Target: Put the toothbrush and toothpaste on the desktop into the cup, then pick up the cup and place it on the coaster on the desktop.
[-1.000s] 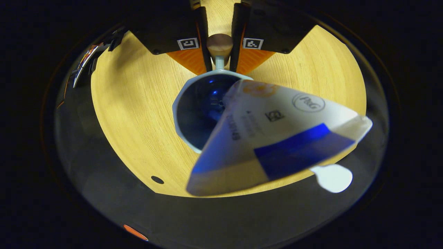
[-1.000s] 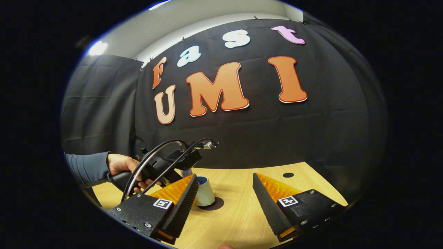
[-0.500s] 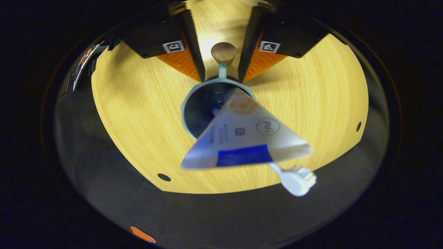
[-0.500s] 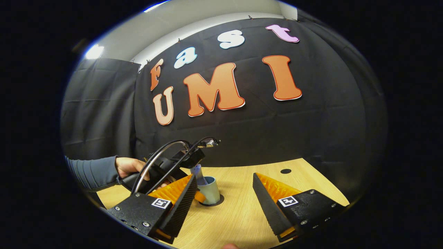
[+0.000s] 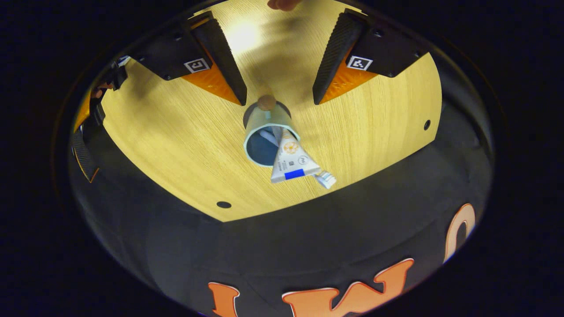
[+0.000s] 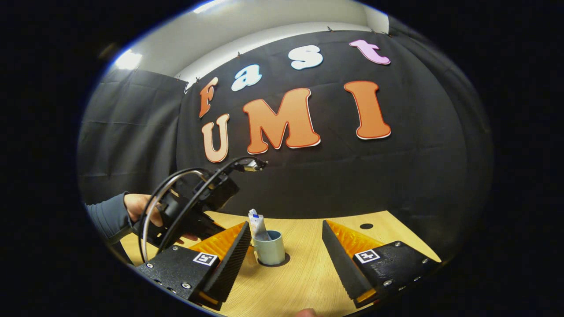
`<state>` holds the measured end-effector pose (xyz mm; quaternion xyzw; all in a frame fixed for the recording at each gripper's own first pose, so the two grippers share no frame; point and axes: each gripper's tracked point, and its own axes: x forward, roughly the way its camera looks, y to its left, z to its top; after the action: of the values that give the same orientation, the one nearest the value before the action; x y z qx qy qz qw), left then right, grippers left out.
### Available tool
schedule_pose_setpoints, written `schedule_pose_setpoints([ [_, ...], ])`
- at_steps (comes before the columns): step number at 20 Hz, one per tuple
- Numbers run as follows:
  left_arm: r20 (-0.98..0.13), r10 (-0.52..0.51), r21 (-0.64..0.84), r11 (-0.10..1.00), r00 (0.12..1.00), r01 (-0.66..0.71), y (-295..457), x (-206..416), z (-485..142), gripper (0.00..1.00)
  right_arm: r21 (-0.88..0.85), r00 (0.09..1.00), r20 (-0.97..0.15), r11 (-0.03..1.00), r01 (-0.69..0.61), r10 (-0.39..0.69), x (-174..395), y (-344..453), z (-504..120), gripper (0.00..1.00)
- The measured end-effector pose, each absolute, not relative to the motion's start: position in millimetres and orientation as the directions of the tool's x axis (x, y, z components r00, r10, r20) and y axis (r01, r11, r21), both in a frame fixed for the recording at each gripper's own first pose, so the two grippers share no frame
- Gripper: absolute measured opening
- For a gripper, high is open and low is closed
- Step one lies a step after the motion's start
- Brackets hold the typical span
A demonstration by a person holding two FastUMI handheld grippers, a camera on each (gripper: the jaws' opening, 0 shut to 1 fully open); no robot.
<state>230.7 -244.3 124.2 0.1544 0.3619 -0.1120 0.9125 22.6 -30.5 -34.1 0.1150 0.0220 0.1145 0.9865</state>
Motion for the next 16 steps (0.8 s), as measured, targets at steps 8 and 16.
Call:
schedule_pose_setpoints([
  [8, -0.371, 0.021, 0.338, 0.934, 0.928, 0.114, -238.9, 258.4, 166.1, 0.97, 0.152, 0.973, 0.023, 0.962, -0.229, 0.228, 20.8, -2.7, -9.6, 0.97],
  [16, -0.017, 0.103, 0.28, 0.955, 0.995, -0.094, -234.1, 279.5, 187.0, 1.0, 0.071, 0.971, 0.083, 0.97, -0.232, 0.226, 16.6, 30.3, 11.0, 0.97],
])
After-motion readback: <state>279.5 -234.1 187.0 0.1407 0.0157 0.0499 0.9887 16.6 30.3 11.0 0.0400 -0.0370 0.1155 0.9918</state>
